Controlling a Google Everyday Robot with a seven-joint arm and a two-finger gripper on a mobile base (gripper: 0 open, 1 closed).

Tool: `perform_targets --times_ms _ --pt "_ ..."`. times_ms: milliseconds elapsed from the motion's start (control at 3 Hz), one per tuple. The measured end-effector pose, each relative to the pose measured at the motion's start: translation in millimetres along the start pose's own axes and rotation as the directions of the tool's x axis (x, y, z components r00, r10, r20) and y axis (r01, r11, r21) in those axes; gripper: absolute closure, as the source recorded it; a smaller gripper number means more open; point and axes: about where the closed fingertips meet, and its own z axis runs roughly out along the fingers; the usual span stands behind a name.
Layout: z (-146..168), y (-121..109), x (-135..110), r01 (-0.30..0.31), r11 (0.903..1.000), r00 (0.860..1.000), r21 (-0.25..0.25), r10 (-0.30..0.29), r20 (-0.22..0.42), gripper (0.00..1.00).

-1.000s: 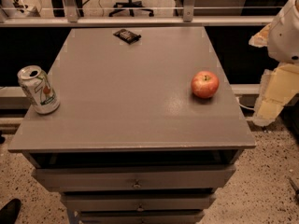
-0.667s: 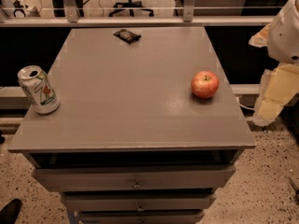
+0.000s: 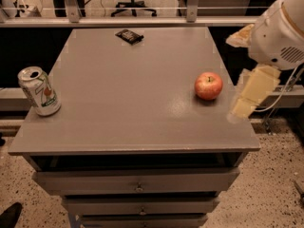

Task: Pick 7up can

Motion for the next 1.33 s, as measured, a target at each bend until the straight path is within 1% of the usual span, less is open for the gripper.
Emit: perform_targets --times_ms 333,667,1000,1333 --pt "25.7 -9.8 -50.0 0.038 0.9993 0.973 -0.006 -0.036 0.226 0.0" --pt "46.7 -3.5 -120.8 0.097 0.9946 0.888 -0.037 -0.07 0.454 0.0" --pt "51.2 21.9 -192.8 0.169 0.9832 0.779 -0.07 -0.089 0.621 0.0" --pt "52.8 23.6 -196.9 0.16 0.9844 0.777 -0.073 -0.08 0.625 0.0"
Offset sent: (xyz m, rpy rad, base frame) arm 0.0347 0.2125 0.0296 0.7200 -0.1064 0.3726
